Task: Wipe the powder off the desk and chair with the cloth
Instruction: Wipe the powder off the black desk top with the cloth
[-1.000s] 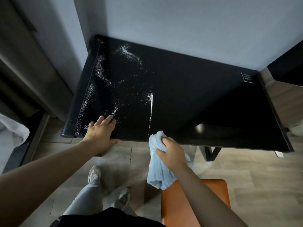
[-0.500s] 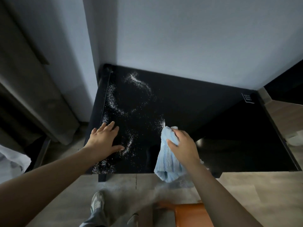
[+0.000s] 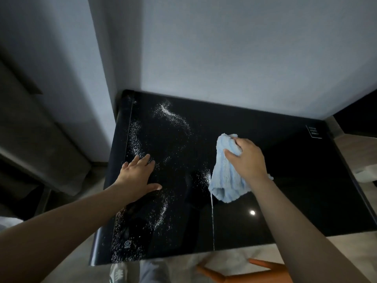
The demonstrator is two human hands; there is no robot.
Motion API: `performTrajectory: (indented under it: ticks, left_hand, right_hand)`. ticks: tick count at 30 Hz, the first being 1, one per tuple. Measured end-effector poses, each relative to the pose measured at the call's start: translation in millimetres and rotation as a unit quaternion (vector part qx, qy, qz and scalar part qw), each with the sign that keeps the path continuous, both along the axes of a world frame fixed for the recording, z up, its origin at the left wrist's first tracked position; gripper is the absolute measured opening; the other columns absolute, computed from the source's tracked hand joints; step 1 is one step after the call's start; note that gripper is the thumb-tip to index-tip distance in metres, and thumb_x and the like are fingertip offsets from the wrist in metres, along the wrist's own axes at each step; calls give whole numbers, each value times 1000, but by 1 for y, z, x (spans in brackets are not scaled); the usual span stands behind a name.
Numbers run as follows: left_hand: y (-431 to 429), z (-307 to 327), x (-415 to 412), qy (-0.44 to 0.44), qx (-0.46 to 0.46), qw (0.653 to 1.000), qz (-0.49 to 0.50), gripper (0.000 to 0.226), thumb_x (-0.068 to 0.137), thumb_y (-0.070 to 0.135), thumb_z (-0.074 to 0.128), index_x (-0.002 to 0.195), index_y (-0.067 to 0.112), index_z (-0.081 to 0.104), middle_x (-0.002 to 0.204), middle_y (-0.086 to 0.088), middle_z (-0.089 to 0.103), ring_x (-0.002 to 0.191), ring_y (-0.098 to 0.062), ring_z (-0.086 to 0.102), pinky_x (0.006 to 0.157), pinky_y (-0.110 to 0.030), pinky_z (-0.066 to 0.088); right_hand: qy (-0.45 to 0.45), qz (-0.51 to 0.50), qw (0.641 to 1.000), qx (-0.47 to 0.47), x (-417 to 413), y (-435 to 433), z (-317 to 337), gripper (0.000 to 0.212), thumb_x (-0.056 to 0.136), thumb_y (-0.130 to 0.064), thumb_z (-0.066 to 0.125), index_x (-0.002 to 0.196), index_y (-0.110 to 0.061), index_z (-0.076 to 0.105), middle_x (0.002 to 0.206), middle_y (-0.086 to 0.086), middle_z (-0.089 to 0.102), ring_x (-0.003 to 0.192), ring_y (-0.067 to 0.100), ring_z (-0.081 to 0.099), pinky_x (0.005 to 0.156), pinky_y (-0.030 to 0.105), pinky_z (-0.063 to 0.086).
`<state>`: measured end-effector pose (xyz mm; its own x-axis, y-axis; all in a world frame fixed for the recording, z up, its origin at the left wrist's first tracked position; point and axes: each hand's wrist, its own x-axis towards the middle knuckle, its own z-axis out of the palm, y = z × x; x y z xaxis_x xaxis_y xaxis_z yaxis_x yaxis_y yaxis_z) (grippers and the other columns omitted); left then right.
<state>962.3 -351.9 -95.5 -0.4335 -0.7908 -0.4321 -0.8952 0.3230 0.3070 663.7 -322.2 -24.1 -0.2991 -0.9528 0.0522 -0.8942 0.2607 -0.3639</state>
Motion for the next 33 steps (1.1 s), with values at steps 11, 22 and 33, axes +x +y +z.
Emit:
performTrajectory:
  ticks: [11,22,33]
  left_hand:
    - [-92,-31,-51,-40,23,999,23,93,85,65,51,154,19,8,161,-2,4,148,-26,1,120,-43,12]
    - [-130,-73,-76,-108,51,992,52,132,58,81,64,149,31,-18,155,-2,-31,144,-38,-20,114,-61,9]
    - [-126,-86,-81,-143,75,986,47,138,56,79,66,148,28,-23,148,-5,-43,140,-42,-28,111,-66,4]
  right_hand:
    - [8,60,998,29,-55,-176,-27,16,85,-30,64,93,-16,63,90,-3,60,82,17,57,69,32,46]
    - [26,135,986,94,-69,-290,-96,28,86,-25,61,113,-17,65,108,5,64,96,25,59,75,34,48]
    - [62,152,979,122,-71,-317,-153,50,92,-42,55,138,-22,49,148,-2,42,128,28,46,97,43,46]
